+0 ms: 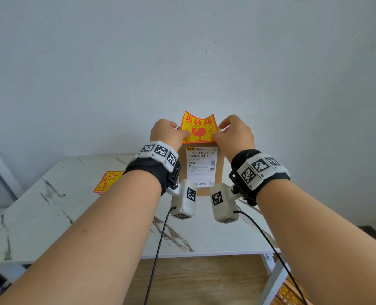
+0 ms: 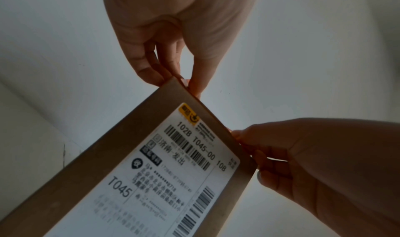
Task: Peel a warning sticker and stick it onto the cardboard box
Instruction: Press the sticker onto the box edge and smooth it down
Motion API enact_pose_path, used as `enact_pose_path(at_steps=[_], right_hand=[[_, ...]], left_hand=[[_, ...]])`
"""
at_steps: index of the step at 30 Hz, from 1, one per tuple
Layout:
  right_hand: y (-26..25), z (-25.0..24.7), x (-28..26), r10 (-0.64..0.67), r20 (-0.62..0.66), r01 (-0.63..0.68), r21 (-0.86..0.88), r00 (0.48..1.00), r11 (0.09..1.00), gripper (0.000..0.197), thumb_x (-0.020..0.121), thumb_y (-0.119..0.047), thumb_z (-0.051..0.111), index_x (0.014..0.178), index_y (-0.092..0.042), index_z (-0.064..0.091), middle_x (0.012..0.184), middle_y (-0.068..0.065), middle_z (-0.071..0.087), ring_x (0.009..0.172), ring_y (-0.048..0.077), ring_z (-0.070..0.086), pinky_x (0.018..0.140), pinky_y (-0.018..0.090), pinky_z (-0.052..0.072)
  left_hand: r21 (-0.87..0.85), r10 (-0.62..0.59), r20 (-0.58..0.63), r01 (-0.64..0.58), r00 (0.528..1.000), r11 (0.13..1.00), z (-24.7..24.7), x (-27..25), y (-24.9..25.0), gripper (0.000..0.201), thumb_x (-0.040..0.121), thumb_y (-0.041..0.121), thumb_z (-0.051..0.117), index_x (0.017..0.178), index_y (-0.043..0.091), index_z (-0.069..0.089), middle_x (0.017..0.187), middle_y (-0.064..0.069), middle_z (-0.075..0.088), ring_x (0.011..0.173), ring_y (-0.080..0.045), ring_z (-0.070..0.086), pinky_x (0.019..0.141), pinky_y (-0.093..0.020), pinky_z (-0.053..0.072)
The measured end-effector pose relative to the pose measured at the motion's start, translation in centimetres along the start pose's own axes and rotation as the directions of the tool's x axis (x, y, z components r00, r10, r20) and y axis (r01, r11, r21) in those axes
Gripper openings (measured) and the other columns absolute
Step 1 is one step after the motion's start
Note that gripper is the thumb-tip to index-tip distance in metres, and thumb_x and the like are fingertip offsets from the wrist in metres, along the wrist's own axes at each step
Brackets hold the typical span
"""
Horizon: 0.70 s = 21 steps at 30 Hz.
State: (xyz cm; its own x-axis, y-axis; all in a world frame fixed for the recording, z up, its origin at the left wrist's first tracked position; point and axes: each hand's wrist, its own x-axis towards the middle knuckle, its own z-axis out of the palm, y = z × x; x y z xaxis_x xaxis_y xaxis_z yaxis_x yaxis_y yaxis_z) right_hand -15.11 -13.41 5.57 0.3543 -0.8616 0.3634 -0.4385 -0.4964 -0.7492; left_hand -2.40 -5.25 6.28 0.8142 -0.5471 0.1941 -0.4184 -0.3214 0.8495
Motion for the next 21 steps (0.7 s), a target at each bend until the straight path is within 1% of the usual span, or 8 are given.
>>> enact_pose_path(at_steps=[7,9,10,13,15,17,19,21], right_hand=[[-0.02,-0.08,0.11,0.016,0.012,-0.016,-0.010,1.000,1.000,0.023,0.085,-0.016,0.060,0.107,-0.014,0.058,0.104,0.006,0.068,0.093,0.026,0.065,0.076,0.035,0.053],[-0.05,-0.08,0.15,0.016,0.016,-0.016,-0.014,1.000,1.000,0.023,0.085,-0.016,0.060,0.108,-0.014,0.058,0.104,0.006,0.068,0.093,0.026,0.066,0.077,0.036,0.054],[-0.05,-0.08,0.15,0.016,0.018,-0.016,-0.015,1.000,1.000,0.023,0.085,-0.015,0.059,0.108,-0.014,0.058,0.104,0.006,0.068,0.093,0.026,0.065,0.076,0.035,0.053],[-0.07,-0.08,0.11,0.015,0.021,-0.015,-0.024,1.000,1.000,0.023,0.085,-0.015,0.059,0.108,-0.013,0.057,0.104,0.006,0.067,0.093,0.026,0.065,0.072,0.032,0.049],[-0.14,-0.10,0.06,0.013,0.021,-0.013,-0.026,1.000,1.000,0.023,0.085,-0.014,0.058,0.108,-0.013,0.057,0.103,0.006,0.067,0.093,0.026,0.065,0.071,0.031,0.048],[-0.23,-0.10,0.03,0.012,0.026,-0.011,-0.028,1.000,1.000,0.023,0.085,-0.013,0.058,0.108,-0.013,0.057,0.102,0.006,0.067,0.092,0.026,0.065,0.069,0.030,0.047],[-0.27,-0.05,0.08,0.014,0.037,-0.013,-0.029,0.999,0.999,0.023,0.085,-0.012,0.058,0.108,-0.012,0.056,0.101,0.007,0.066,0.090,0.026,0.065,0.067,0.030,0.046],[-0.33,0.01,0.15,0.020,0.053,-0.019,-0.015,0.998,1.000,0.023,0.085,-0.010,0.057,0.108,-0.012,0.055,0.099,0.007,0.065,0.089,0.026,0.065,0.068,0.031,0.048]], left_hand=[[-0.016,-0.022,0.030,0.022,0.999,1.000,-0.13,0.11,0.24,0.061,0.074,0.027,0.078,0.127,0.005,0.059,0.121,-0.013,0.068,0.108,-0.030,0.067,0.095,-0.039,0.053],[-0.008,-0.022,0.032,0.022,0.999,1.000,-0.10,0.15,0.26,0.061,0.075,0.026,0.078,0.129,0.005,0.058,0.124,-0.013,0.066,0.111,-0.029,0.065,0.097,-0.036,0.052],[0.001,-0.018,0.028,0.018,0.999,1.000,-0.03,0.16,0.25,0.062,0.076,0.026,0.077,0.131,0.005,0.057,0.127,-0.012,0.065,0.114,-0.028,0.064,0.097,-0.033,0.050],[0.035,0.002,0.002,-0.002,1.000,0.999,0.13,-0.07,0.35,0.060,0.079,0.023,0.075,0.133,0.005,0.055,0.130,-0.008,0.062,0.118,-0.025,0.060,0.085,-0.024,0.042],[0.051,0.011,-0.006,-0.011,1.000,0.999,0.22,-0.34,0.50,0.058,0.081,0.021,0.073,0.133,0.005,0.054,0.130,-0.007,0.062,0.113,-0.024,0.060,0.078,-0.022,0.038],[0.071,0.025,-0.007,-0.025,1.000,0.997,0.31,-0.56,0.60,0.056,0.082,0.020,0.072,0.132,0.005,0.052,0.129,-0.008,0.061,0.107,-0.024,0.060,0.077,-0.023,0.037],[0.093,0.039,-0.017,-0.038,0.999,0.995,0.33,-0.59,0.55,0.057,0.081,0.022,0.073,0.131,0.005,0.049,0.130,-0.010,0.058,0.111,-0.026,0.059,0.078,-0.026,0.040],[0.116,0.046,-0.025,-0.043,0.999,0.992,0.15,-0.54,0.46,0.062,0.079,0.027,0.076,0.129,0.006,0.046,0.132,-0.011,0.053,0.115,-0.028,0.058,0.080,-0.029,0.042]])
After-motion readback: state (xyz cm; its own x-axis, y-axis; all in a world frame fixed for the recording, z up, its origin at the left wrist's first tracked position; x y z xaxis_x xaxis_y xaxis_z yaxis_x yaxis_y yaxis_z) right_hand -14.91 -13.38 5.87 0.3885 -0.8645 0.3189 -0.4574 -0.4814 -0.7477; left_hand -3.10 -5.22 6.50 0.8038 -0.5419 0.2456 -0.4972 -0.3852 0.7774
